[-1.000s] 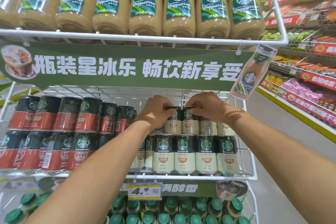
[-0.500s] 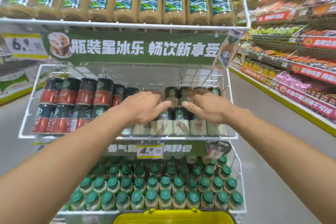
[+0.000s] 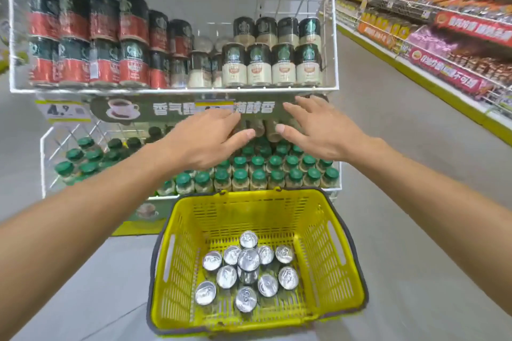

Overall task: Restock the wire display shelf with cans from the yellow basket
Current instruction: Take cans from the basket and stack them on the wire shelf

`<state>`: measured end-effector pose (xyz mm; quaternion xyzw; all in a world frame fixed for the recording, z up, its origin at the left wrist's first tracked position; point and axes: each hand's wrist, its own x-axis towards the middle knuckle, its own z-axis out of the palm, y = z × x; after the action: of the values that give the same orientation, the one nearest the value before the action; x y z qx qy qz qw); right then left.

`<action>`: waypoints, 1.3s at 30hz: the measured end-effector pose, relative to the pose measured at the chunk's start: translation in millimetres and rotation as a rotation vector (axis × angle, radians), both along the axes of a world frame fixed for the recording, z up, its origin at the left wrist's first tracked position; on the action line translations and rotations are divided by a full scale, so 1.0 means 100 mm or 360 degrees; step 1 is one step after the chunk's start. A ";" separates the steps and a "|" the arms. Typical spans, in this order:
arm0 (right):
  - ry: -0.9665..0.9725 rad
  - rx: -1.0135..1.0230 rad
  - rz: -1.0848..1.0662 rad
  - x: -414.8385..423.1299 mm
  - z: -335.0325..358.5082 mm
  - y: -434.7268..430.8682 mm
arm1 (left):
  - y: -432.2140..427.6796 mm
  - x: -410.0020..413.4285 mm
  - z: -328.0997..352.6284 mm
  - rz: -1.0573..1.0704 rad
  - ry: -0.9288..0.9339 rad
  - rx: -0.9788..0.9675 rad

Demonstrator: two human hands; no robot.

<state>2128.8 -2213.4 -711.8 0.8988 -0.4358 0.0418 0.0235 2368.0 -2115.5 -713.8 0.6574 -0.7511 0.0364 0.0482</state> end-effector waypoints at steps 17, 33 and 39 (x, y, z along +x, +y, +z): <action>0.0230 0.0602 0.0073 -0.37 -2.38 0.56 | 0.76 0.12 -2.29 0.0166 0.0032 0.0700; 0.0383 0.0993 -0.0018 -0.40 -3.42 0.32 | 0.59 0.29 -3.22 0.0511 0.0587 0.1033; 0.0309 0.1026 0.0008 -0.33 -3.50 0.26 | 0.55 0.28 -3.33 0.0547 0.0723 0.1003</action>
<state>2096.0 -2187.4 -1061.9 0.8608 -0.4201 -0.1838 -0.2208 2395.8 -2060.4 -1047.1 0.7471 -0.5752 -0.3332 0.0023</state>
